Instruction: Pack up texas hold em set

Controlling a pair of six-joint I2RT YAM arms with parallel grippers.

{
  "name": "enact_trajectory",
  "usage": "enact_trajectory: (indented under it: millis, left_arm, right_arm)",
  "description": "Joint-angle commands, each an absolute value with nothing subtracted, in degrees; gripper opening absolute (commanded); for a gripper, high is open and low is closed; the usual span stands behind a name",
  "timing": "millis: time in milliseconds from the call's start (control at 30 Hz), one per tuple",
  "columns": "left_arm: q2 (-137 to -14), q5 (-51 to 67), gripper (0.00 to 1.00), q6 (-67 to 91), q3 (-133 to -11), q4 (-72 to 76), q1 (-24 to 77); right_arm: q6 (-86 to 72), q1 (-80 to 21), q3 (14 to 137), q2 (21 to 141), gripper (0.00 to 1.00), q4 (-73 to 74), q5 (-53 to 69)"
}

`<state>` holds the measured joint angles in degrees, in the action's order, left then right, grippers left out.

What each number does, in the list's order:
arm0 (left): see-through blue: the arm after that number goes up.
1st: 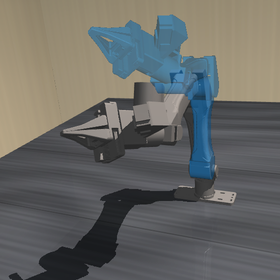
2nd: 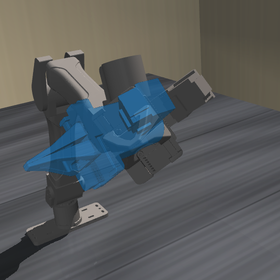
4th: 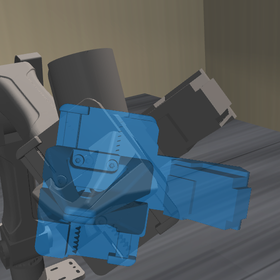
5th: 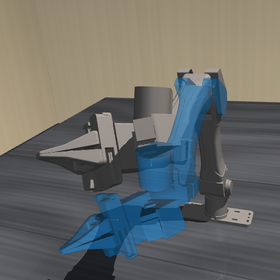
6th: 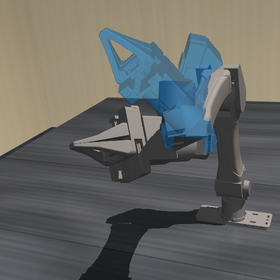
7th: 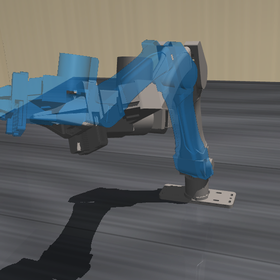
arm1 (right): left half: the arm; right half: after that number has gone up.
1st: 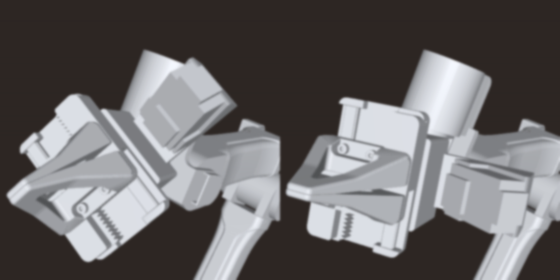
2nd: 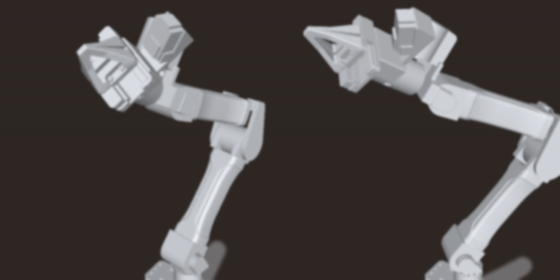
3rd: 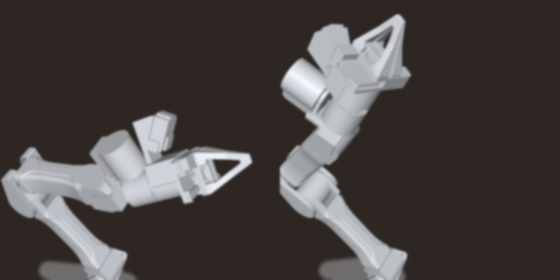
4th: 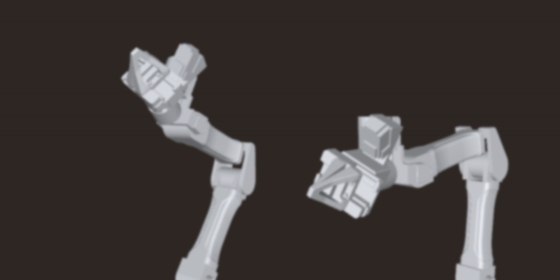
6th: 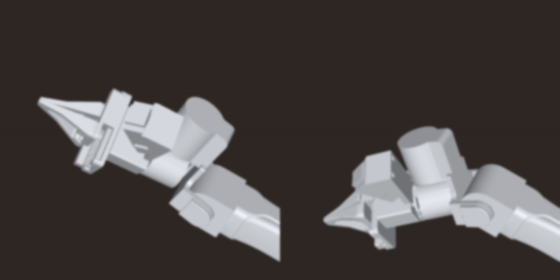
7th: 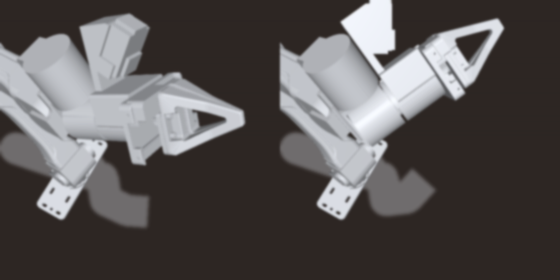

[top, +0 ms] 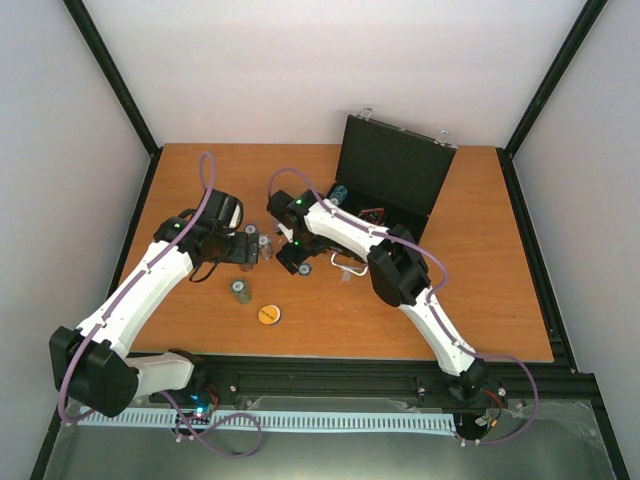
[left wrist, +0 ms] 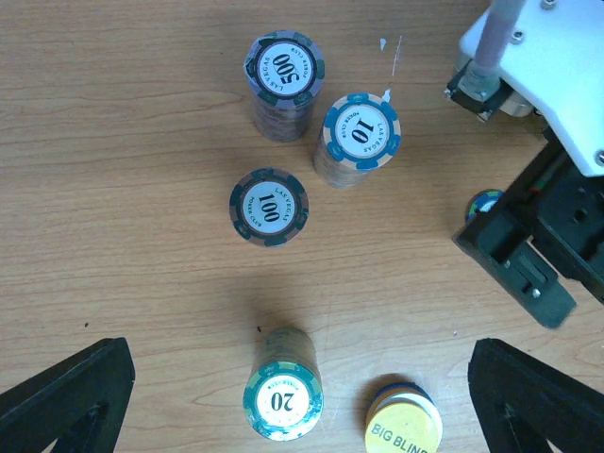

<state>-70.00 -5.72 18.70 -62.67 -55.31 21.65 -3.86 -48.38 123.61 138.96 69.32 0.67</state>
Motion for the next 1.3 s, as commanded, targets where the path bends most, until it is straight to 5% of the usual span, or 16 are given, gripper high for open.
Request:
enact_trajectory:
  millis: [0, 167, 333, 967, 1267]
  left_arm:
    - [-69.4, -5.8, 1.0, 19.4, -63.3, -55.0, 21.5]
    - [-69.6, -5.8, 1.0, 19.3, -63.2, -54.7, 21.5]
    - [-69.7, -5.8, 1.0, 19.2, -63.2, -54.8, 21.5]
    - [-69.7, -6.0, 1.0, 18.6, -63.3, -54.8, 21.5]
    - [-70.0, -5.8, 1.0, 18.7, -63.4, -54.8, 21.5]
  right_arm:
    - [-4.0, -47.7, 127.5, 143.1, 1.0, 71.4, 2.3]
    - [-4.8, -48.0, 125.5, 143.4, 0.94, 70.4, 3.8]
    - [-5.1, -49.0, 125.5, 143.6, 0.69, 71.5, 3.5]
    - [-5.5, -51.1, 118.9, 143.3, 0.63, 69.9, 0.8]
    - [-5.3, -50.5, 115.6, 142.5, 0.43, 68.1, 1.3]
